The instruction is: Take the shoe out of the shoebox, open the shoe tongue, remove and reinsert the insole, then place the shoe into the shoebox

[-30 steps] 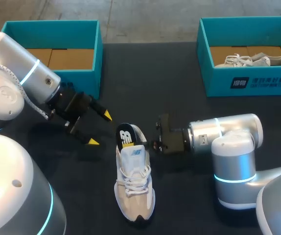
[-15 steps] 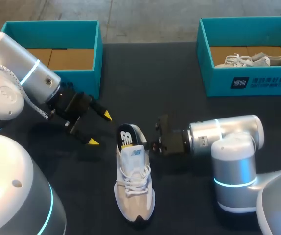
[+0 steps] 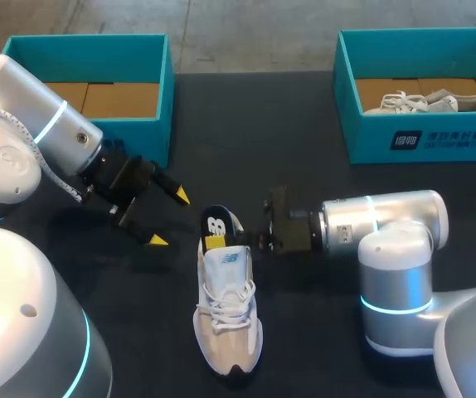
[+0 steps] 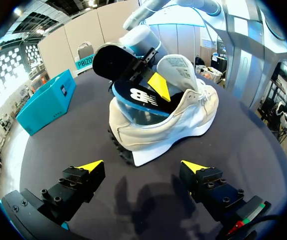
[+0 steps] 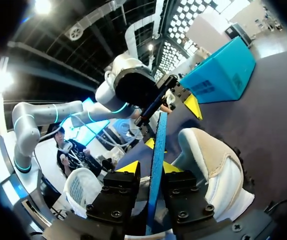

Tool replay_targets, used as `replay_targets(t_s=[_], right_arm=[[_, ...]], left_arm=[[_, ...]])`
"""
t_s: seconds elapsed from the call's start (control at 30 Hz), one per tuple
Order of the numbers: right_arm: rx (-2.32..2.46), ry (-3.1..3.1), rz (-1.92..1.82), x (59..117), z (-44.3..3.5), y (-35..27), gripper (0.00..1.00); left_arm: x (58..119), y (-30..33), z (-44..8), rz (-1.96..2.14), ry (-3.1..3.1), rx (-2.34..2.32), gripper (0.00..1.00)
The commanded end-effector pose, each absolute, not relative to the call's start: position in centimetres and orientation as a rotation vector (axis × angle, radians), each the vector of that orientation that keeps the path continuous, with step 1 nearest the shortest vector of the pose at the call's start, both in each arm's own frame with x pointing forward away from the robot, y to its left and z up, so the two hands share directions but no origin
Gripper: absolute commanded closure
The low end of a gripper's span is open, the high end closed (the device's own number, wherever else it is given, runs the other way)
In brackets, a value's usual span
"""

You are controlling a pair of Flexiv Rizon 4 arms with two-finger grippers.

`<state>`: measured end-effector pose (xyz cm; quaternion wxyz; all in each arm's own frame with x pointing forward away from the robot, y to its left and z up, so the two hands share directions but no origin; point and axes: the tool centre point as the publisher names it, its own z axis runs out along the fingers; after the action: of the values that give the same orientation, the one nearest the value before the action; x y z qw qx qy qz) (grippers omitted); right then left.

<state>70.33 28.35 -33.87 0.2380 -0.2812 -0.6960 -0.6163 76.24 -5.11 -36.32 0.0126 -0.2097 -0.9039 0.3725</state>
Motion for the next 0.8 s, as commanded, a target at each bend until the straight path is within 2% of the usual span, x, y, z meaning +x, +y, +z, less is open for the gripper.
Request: replay_targets(t_s=[0.03,0.13,0.17,0.27,0.8], right_arm=[[-0.763,-1.91,-1.697,70.7,-33.8,28.3,0.73],[-0.757,-1.912,-1.713,70.9,-33.6,28.1,0.73],[-0.756,-1.911,-1.716,71.0,-33.5,28.1,0.76],[-0.758,-1.909,-1.724,71.2,-33.5,28.0,1.0],[-0.817,-1.867,-1.649,70.5,-35.0,27.9,1.0]], left_arm=[[76.2,-5.1,-36.2,1.155,-2.819,-0.654,0.0],[76.2,-5.1,-36.2,1.155,-2.819,-0.654,0.0],[76.2,-5.1,-36.2,1.155,-2.819,-0.654,0.0],[76.2,-5.1,-36.2,1.155,-2.819,-0.654,0.0],[76.2,-5.1,-36.2,1.155,-2.819,-0.654,0.0]])
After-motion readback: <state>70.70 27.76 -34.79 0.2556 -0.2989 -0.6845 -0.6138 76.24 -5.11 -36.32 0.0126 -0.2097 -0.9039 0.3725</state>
